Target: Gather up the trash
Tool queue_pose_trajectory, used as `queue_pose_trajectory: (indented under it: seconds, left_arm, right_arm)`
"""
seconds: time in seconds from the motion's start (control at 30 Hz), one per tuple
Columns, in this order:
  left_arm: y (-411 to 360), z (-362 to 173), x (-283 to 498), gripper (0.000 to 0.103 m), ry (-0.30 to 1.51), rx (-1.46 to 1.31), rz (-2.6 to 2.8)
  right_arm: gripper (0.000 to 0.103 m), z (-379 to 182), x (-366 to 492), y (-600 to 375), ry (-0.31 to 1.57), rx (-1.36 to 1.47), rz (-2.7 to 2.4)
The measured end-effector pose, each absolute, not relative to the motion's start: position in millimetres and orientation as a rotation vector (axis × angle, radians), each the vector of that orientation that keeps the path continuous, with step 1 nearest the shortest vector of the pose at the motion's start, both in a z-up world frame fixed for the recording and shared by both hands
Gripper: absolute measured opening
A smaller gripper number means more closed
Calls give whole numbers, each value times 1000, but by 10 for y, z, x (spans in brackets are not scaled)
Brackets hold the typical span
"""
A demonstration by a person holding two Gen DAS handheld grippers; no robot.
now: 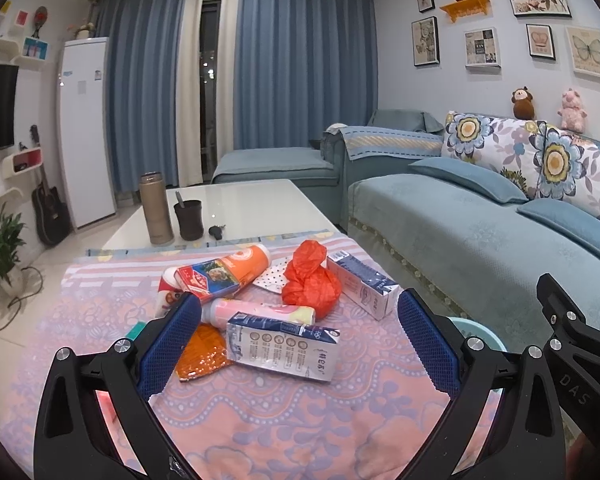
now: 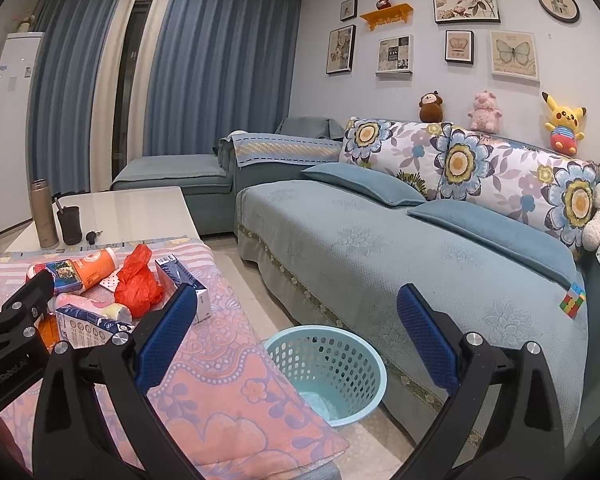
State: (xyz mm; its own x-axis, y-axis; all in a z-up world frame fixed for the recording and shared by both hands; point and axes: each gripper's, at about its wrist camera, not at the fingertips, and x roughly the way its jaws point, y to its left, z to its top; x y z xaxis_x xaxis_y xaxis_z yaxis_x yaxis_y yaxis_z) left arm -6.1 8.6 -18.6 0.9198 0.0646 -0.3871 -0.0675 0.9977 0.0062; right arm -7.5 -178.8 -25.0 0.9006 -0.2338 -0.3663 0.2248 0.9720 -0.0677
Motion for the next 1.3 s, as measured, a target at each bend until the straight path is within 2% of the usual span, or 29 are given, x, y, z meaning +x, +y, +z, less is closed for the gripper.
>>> queue_pose_trajectory:
  seconds: [1.3]
  left_arm:
    - [156,-172,-73,95,387,-38,82]
  right_arm:
    - [95,-264,-44,-1761,405,-36,-252]
